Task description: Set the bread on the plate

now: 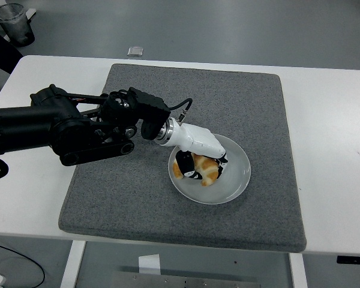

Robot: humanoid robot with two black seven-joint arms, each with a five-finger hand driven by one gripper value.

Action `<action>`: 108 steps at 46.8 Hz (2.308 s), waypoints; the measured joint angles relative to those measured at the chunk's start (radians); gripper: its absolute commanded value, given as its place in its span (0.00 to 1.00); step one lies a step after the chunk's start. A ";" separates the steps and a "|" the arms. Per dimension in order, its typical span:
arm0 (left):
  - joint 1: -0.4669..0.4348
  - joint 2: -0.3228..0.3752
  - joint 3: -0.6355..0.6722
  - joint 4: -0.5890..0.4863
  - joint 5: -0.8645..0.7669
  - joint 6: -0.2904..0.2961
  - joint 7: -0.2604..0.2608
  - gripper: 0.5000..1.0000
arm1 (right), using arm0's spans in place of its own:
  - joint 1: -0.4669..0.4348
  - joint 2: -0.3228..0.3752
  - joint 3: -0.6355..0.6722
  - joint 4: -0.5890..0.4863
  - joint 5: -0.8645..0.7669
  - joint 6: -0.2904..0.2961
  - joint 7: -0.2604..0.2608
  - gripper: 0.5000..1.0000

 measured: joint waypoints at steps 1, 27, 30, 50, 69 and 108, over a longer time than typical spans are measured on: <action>0.002 -0.001 0.000 0.000 0.001 0.000 0.000 0.00 | 0.000 0.000 0.000 0.000 0.000 0.000 0.000 0.86; 0.015 -0.002 0.001 0.005 0.008 0.000 0.000 0.00 | 0.001 0.000 0.000 0.000 0.000 0.000 0.000 0.86; 0.015 -0.002 0.001 0.009 0.008 0.000 0.000 0.00 | 0.000 0.000 0.000 0.000 0.000 0.000 0.000 0.86; 0.025 -0.002 0.001 0.016 0.008 0.000 0.001 0.00 | 0.000 0.000 0.000 0.000 0.000 0.000 0.000 0.86; 0.040 -0.016 -0.001 0.031 0.008 0.009 0.006 0.43 | 0.000 0.000 0.000 0.000 0.000 0.000 0.000 0.86; 0.023 -0.007 -0.134 0.022 -0.151 0.008 0.004 0.99 | 0.000 0.000 0.000 0.000 0.000 0.000 0.000 0.86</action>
